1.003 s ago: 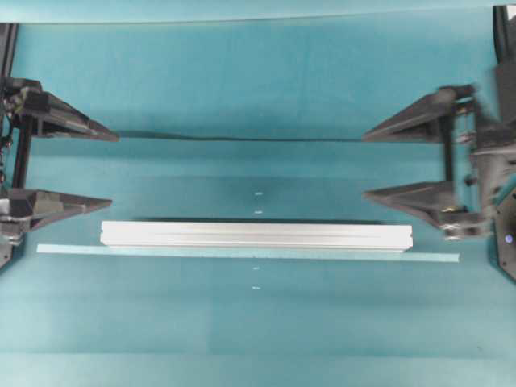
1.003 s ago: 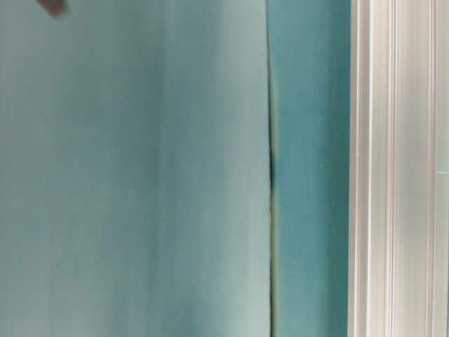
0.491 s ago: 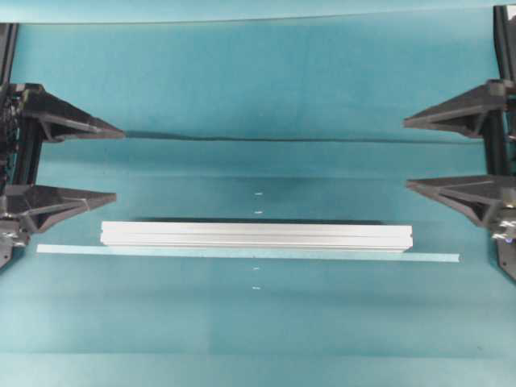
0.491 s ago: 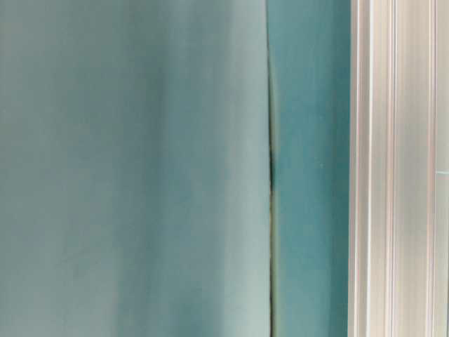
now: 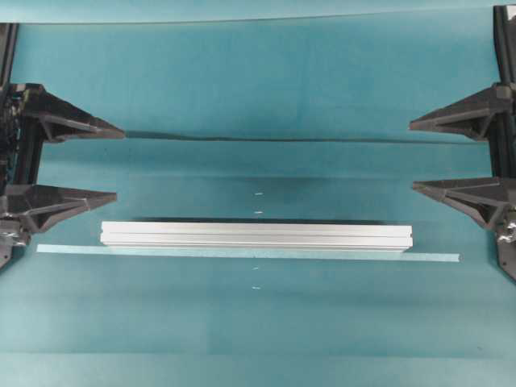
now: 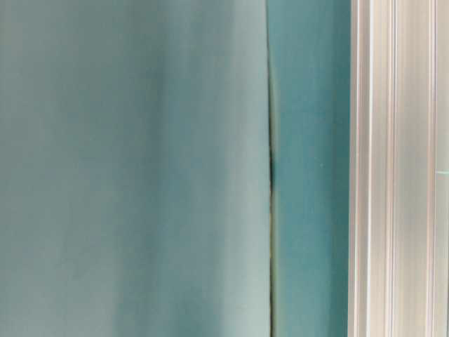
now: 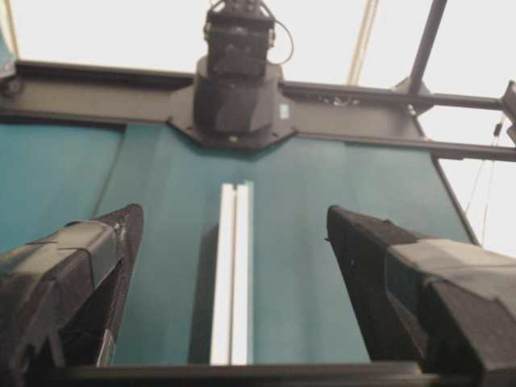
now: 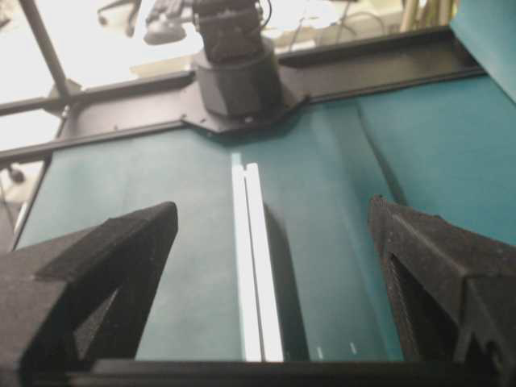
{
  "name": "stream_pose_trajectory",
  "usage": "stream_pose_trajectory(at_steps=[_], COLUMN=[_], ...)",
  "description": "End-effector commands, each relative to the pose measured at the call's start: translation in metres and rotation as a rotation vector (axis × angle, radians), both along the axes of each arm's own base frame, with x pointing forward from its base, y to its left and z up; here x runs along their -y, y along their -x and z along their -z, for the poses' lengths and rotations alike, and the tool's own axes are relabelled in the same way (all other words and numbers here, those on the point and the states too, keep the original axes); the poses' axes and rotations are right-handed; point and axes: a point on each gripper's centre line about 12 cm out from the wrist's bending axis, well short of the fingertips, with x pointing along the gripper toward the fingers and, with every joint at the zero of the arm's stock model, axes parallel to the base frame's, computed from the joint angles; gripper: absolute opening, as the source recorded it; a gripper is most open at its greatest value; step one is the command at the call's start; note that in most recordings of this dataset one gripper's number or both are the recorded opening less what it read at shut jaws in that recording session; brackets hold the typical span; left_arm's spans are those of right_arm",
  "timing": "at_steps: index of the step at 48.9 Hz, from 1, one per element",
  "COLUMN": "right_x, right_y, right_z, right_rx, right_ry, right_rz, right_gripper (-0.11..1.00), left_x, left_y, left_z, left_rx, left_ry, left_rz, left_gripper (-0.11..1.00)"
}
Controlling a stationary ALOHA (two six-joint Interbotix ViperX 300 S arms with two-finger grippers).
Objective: Lift the metal rail with both hands.
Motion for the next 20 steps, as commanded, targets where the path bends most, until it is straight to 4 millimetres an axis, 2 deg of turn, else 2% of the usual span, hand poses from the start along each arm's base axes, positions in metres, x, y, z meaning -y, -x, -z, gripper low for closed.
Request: stream_pose_trajectory(at_steps=[1, 20], right_x=[-0.0002, -0.0005], right_y=[-0.0009, -0.0004], right_z=[-0.0032, -0.0003], right_rx=[0.014, 0.008], right_ry=[0.001, -0.001], right_rz=[-0.001, -0.002], right_gripper=[0.97, 0.97], left_x=[0.0000, -0.0003], left_y=[-0.0003, 0.0019], left_z=[-0.0057, -0.0058], left_rx=[0.021, 0.025], left_ry=[0.000, 0.004], left_rz=[0.000, -0.001], left_gripper=[0.93, 0.93])
